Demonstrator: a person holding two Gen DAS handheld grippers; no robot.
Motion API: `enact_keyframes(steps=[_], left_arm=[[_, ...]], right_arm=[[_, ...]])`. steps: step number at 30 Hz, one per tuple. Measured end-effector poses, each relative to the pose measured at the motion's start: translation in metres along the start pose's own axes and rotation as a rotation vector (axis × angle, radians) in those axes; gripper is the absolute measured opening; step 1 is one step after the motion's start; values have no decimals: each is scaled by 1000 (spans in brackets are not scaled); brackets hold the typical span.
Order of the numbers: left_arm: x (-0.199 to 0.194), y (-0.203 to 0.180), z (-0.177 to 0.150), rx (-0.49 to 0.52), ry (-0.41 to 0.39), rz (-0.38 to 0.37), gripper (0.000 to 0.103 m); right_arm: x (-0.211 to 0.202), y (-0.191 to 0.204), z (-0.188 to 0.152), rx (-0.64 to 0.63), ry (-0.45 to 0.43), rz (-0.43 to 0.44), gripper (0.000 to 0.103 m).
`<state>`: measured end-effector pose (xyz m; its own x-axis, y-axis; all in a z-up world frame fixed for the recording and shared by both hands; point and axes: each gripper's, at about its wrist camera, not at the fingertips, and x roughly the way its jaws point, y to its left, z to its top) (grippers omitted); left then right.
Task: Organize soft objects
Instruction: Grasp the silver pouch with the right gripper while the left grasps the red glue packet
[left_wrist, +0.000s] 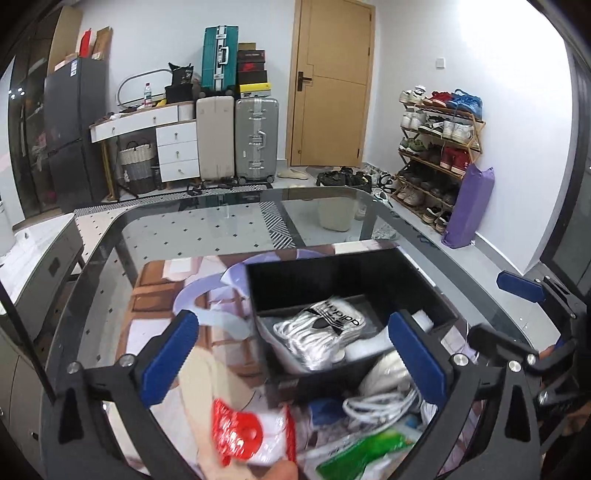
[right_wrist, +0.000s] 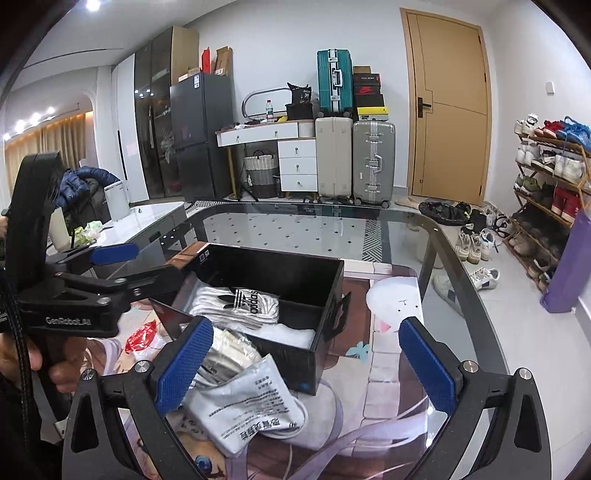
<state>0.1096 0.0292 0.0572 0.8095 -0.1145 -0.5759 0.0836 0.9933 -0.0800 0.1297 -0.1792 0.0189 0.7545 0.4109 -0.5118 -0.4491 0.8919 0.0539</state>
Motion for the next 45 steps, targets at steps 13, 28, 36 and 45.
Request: enact_keyframes(steps=[13,28,36,45], left_arm=[[-25,18,-32,-59,12,18,103],[-9,21,-64,-49,79,31,103],[7,24,-71,-44,133,44,103],[24,30,-72,-31,222,48,103]], right_arm=[[-2,11,-23,-19,71,100,102],[24,27,-54,-147,207,161,102],[33,29,-61,-136,234,143,102],[42,24,-62,-90,257,138,102]])
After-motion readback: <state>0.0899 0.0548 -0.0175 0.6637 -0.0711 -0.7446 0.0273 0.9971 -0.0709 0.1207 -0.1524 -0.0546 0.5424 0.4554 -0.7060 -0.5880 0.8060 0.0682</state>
